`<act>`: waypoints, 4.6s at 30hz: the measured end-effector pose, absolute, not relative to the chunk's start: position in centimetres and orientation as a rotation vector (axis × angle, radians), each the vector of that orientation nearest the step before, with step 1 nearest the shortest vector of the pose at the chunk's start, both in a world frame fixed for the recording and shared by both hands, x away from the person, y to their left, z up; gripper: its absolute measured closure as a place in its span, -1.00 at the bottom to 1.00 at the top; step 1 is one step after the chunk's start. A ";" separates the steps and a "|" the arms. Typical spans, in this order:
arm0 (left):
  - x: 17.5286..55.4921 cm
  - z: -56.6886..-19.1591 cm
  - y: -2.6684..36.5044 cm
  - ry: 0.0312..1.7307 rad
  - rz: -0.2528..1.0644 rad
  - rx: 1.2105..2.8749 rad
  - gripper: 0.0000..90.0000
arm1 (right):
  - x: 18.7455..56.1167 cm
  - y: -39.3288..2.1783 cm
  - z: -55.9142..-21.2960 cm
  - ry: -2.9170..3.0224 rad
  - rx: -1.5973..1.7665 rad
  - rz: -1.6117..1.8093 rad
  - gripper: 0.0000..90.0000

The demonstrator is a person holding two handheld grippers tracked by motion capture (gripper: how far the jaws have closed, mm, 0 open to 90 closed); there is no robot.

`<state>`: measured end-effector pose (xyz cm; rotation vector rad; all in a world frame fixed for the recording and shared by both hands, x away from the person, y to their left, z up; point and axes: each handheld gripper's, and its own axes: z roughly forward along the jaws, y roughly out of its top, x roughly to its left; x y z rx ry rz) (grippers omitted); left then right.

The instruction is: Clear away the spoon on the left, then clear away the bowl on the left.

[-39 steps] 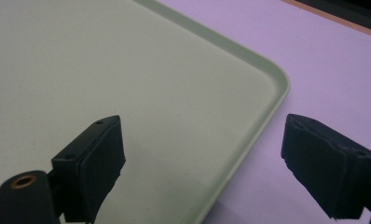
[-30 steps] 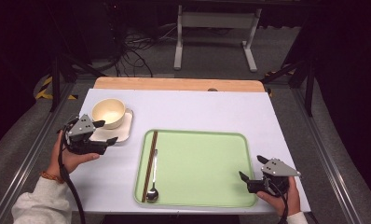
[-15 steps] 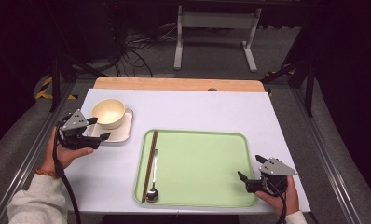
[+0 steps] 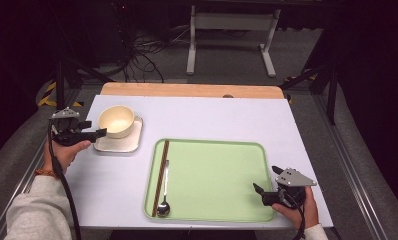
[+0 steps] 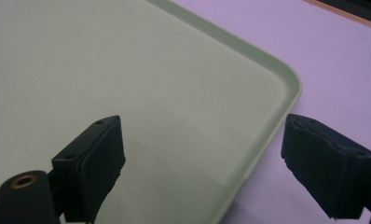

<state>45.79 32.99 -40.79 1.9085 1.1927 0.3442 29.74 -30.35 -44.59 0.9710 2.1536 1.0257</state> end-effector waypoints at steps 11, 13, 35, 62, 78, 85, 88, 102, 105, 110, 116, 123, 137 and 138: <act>50.2 -42.0 32.9 1.436 0.259 1.851 -0.40 | 29.8 -30.2 -45.1 2.182 0.965 1.018 -0.70; 50.9 -42.4 32.3 1.452 0.246 1.875 -0.37 | 29.8 -30.5 -45.1 2.175 0.976 1.023 -0.70; 52.3 -43.7 31.2 1.494 0.289 1.848 0.83 | 29.7 -30.7 -45.2 2.178 0.983 1.011 -0.70; 51.1 -42.2 31.5 1.434 0.331 1.779 0.81 | 29.4 -30.8 -45.2 2.172 0.993 1.011 -0.70; 49.4 -39.8 30.1 1.331 0.343 1.770 0.81 | 28.8 -31.0 -44.4 2.121 0.990 1.045 -0.70; 49.2 -39.1 28.8 1.286 0.334 1.773 0.81 | 28.6 -31.4 -44.2 2.109 0.986 1.044 -0.70; 49.1 -39.0 27.9 1.263 0.332 1.775 0.81 | 28.5 -31.5 -44.2 2.105 0.989 1.046 -0.70; 48.7 -38.4 21.5 1.099 0.245 1.832 0.81 | 28.3 -31.6 -44.2 2.098 0.987 1.045 -0.70; 48.4 -38.4 19.9 1.050 0.198 1.848 0.81 | 28.1 -31.6 -44.1 2.095 0.991 1.048 -0.70; 47.8 -38.6 17.7 0.994 0.169 1.890 0.81 | 27.9 -31.6 -44.2 2.099 0.989 1.037 -0.70; 48.2 -39.4 16.0 0.961 0.114 1.897 0.81 | 27.7 -31.6 -44.1 2.093 0.991 1.044 -0.70; 48.1 -41.5 13.3 0.914 0.060 1.962 0.80 | 28.0 -31.7 -44.4 2.105 0.998 1.034 -0.70; 48.5 -43.8 11.9 0.939 0.025 1.984 0.77 | 28.0 -31.7 -44.4 2.108 1.008 1.045 -0.70; 48.6 -43.9 11.8 0.944 0.040 2.001 0.78 | 28.1 -31.8 -44.3 2.096 1.028 1.079 -0.70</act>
